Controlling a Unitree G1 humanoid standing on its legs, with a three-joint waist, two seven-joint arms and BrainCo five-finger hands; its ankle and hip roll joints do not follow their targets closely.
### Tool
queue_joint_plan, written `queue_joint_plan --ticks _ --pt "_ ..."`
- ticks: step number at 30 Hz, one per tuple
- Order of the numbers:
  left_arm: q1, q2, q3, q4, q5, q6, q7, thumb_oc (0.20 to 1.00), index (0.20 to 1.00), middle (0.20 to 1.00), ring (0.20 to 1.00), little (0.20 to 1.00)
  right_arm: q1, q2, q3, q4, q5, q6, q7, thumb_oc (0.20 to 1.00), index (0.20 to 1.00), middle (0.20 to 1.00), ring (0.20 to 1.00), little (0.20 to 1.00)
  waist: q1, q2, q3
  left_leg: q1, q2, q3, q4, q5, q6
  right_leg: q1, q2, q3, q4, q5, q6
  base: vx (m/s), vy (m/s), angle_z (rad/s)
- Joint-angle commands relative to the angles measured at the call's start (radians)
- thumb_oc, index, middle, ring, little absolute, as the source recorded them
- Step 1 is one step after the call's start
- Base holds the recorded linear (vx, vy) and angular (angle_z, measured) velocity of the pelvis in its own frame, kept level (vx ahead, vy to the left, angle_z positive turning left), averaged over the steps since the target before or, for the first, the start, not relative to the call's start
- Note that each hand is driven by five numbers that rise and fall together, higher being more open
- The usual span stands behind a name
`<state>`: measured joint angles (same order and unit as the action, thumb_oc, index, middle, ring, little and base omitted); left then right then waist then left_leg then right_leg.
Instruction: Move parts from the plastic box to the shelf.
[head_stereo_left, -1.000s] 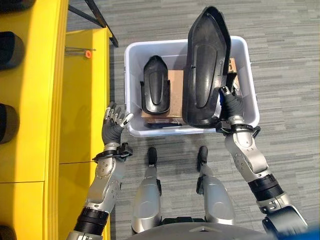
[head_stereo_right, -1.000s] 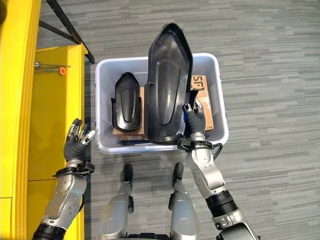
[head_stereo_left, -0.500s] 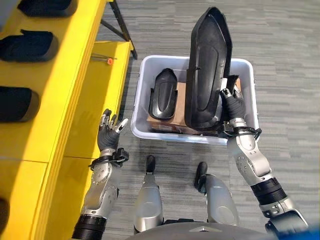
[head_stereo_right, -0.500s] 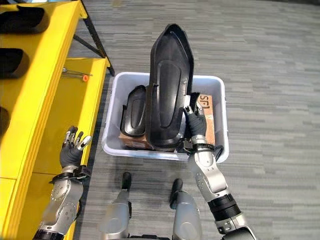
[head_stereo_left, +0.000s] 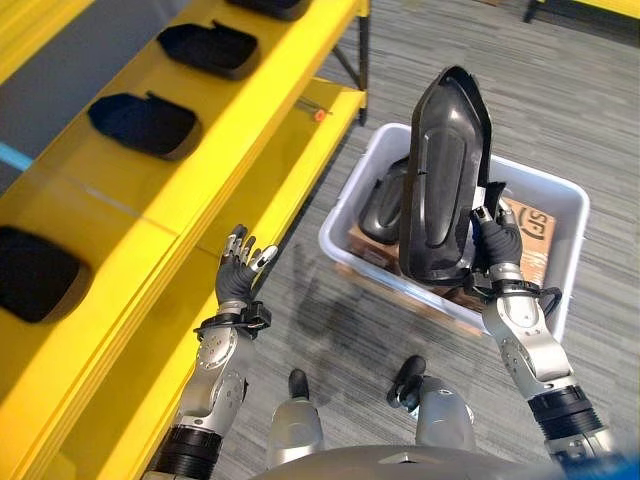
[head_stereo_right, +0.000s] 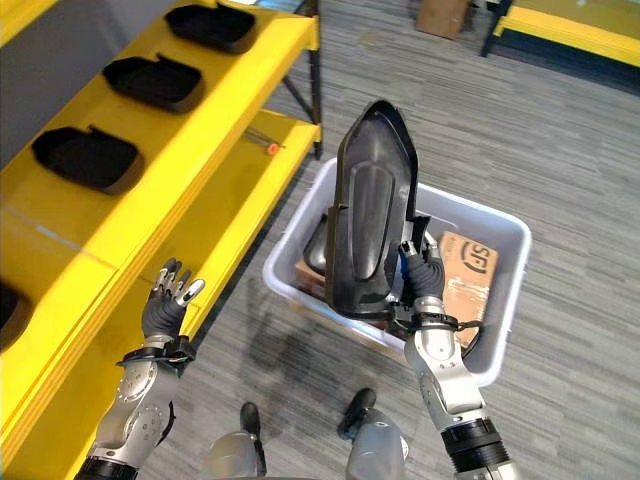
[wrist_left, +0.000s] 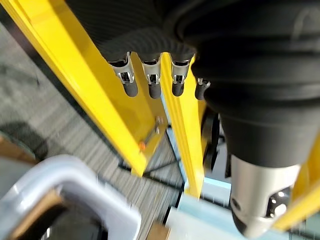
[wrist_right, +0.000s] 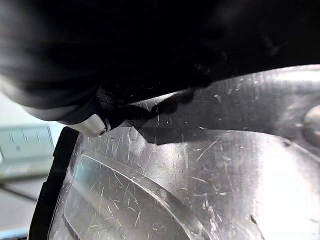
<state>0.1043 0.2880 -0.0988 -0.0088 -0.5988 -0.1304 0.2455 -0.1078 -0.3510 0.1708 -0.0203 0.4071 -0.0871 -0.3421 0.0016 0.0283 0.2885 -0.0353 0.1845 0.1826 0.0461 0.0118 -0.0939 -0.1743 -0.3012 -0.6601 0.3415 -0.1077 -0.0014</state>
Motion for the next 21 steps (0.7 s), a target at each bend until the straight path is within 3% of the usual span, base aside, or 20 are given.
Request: queue_joint_plan --ticks 1,5,8,9,12,13,15,16,17,19,20,21 --pt "0.037 0.04 0.041 -0.096 0.035 -0.029 -0.011 1.0 1.0 1.0 1.0 1.0 -0.02 0.024 -0.023 -0.051 -0.043 -0.048 0.025 0.2 0.2 0.2 0.2 0.2 -0.004 -0.025 -0.022 0.041 -0.001 0.032 -0.029 -0.08 0.027 0.036 -0.006 0.047 -0.12 0.076 0.101 -0.02 0.158 0.23" --pt "0.044 0.048 0.055 -0.096 0.048 -0.031 -0.007 1.0 1.0 1.0 1.0 1.0 -0.023 0.039 -0.015 -0.041 -0.047 -0.039 0.033 0.2 0.2 0.2 0.2 0.2 0.016 -0.034 -0.02 0.027 -0.042 0.017 -0.036 -0.095 0.047 0.055 -0.046 0.031 -0.151 0.123 0.132 0.0 0.226 0.29" --pt "0.053 0.051 0.074 -0.102 0.054 -0.034 0.003 1.0 1.0 1.0 1.0 1.0 -0.035 0.052 -0.003 -0.031 -0.056 -0.028 0.044 0.2 0.2 0.2 0.2 0.2 0.039 -0.048 -0.012 0.007 -0.087 -0.002 -0.005 -0.126 0.072 0.077 -0.083 0.023 -0.171 0.156 0.156 0.0 0.241 0.14" --pt "0.059 0.051 0.085 -0.103 0.058 -0.037 0.005 1.0 1.0 1.0 1.0 1.0 -0.044 0.061 0.006 -0.024 -0.061 -0.022 0.047 0.2 0.2 0.2 0.2 0.2 0.054 -0.055 -0.007 -0.009 -0.122 -0.018 0.018 -0.144 0.088 0.09 -0.11 0.018 -0.184 0.179 0.172 -0.01 0.255 0.22" --pt "0.061 0.051 0.092 -0.102 0.062 -0.039 0.01 1.0 1.0 1.0 1.0 1.0 -0.054 0.069 0.009 -0.016 -0.071 -0.016 0.049 0.2 0.2 0.2 0.2 0.2 0.063 -0.064 -0.002 -0.035 -0.152 -0.035 0.057 -0.161 0.104 0.104 -0.137 0.017 -0.198 0.217 0.191 -0.01 0.311 0.32" --pt "0.066 0.049 0.093 -0.101 0.067 -0.039 0.013 1.0 1.0 1.0 1.0 1.0 -0.06 0.082 0.017 -0.005 -0.077 -0.01 0.051 0.2 0.2 0.2 0.2 0.2 0.071 -0.061 -0.001 -0.051 -0.187 -0.049 0.083 -0.174 0.127 0.104 -0.157 0.053 -0.203 0.242 0.203 0.01 0.365 0.67" --pt "0.07 0.055 0.093 -0.102 0.07 -0.038 0.009 1.0 1.0 1.0 1.0 1.0 -0.048 0.093 0.019 0.001 -0.072 -0.01 0.056 0.2 0.2 0.2 0.2 0.2 0.066 -0.05 -0.012 -0.038 -0.203 -0.063 0.055 -0.164 0.14 0.095 -0.154 0.113 -0.183 0.243 0.202 0.05 0.345 0.7" --pt "0.077 0.06 0.094 -0.104 0.071 -0.038 0.005 1.0 1.0 1.0 1.0 1.0 -0.044 0.095 0.021 0.0 -0.071 -0.01 0.059 0.2 0.2 0.2 0.2 0.2 0.059 -0.042 -0.017 -0.025 -0.209 -0.069 0.035 -0.158 0.146 0.083 -0.143 0.155 -0.167 0.237 0.195 0.09 0.229 0.43" --pt "0.079 0.063 0.088 -0.104 0.072 -0.039 -0.001 1.0 1.0 1.0 1.0 1.0 -0.04 0.094 0.021 0.0 -0.072 -0.012 0.063 0.2 0.2 0.2 0.2 0.2 0.045 -0.034 -0.02 -0.01 -0.216 -0.085 0.006 -0.142 0.15 0.054 -0.104 0.254 -0.149 0.222 0.181 0.04 0.222 0.35" --pt "0.073 0.07 0.074 -0.098 0.073 -0.039 -0.014 1.0 1.0 1.0 1.0 1.0 -0.022 0.091 0.013 -0.006 -0.058 -0.017 0.072 0.2 0.2 0.2 0.2 0.2 0.011 -0.025 -0.023 -0.007 -0.234 -0.127 -0.028 -0.095 0.163 0.009 0.016 0.407 -0.11 0.167 0.137 0.03 0.183 0.37" --pt "0.067 0.075 0.063 -0.094 0.079 -0.033 -0.028 1.0 1.0 1.0 1.0 1.0 -0.003 0.088 0.005 -0.014 -0.041 -0.025 0.082 0.2 0.2 0.2 0.2 0.2 -0.012 -0.025 -0.028 0.0 -0.242 -0.151 -0.044 -0.076 0.166 -0.014 0.125 0.466 -0.053 0.098 0.11 0.1 0.136 0.51" --pt "0.069 0.078 0.06 -0.095 0.086 -0.029 -0.039 1.0 1.0 1.0 1.0 1.0 0.01 0.082 0.005 -0.017 -0.034 -0.023 0.092 0.2 0.2 0.2 0.2 0.2 -0.02 -0.03 -0.027 0.01 -0.251 -0.166 -0.055 -0.07 0.167 -0.026 0.176 0.474 -0.029 0.066 0.101 0.1 0.085 1.39"
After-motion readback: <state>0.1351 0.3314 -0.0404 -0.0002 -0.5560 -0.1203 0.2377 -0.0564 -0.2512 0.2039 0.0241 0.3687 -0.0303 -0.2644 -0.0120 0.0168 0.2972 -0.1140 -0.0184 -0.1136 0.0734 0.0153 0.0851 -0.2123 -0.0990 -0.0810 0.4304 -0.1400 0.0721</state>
